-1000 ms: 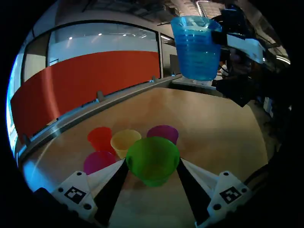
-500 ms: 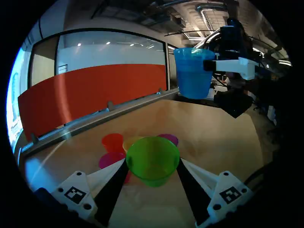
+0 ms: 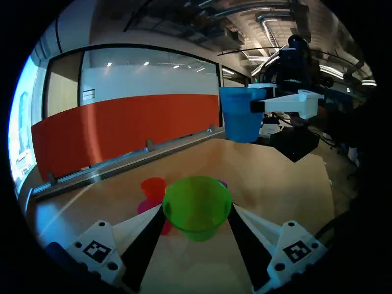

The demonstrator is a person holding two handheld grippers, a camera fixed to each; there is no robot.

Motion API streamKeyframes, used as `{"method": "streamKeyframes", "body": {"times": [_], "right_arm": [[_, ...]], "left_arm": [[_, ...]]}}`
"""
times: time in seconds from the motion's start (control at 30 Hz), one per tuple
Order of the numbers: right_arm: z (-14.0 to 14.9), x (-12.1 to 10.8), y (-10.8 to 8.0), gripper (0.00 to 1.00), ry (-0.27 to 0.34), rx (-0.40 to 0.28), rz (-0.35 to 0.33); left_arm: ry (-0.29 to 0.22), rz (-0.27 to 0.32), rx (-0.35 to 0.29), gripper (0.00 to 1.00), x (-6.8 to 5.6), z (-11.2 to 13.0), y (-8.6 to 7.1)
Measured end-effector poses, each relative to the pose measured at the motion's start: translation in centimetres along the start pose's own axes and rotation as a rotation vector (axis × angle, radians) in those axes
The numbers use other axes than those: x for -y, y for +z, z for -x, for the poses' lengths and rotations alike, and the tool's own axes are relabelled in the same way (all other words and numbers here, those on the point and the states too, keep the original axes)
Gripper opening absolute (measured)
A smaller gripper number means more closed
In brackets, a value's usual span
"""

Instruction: Pour water

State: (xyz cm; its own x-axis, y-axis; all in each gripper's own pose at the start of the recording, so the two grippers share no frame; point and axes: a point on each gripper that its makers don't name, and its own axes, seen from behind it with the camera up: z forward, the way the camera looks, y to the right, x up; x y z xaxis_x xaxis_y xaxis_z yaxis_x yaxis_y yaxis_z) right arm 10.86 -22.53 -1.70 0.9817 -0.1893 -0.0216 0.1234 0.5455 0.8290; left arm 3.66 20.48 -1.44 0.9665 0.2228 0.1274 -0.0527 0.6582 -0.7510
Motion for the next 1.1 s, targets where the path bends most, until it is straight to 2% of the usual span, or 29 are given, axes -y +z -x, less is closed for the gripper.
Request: {"method": "streamKeyframes", "body": {"times": [0.57, 1.1], "right_arm": [[-0.5, 0.6, 0.6, 0.91, -0.021, -0.004, -0.018], [-1.1, 1.0, 1.0, 0.91, -0.037, -0.003, -0.023]], "left_arm": [[-0.003, 0.016, -0.029, 0.86, -1.0, -1.1, -1.9], [-0.035, 0.046, -0.110, 0.86, -2.0, -2.5, -2.8]]}}
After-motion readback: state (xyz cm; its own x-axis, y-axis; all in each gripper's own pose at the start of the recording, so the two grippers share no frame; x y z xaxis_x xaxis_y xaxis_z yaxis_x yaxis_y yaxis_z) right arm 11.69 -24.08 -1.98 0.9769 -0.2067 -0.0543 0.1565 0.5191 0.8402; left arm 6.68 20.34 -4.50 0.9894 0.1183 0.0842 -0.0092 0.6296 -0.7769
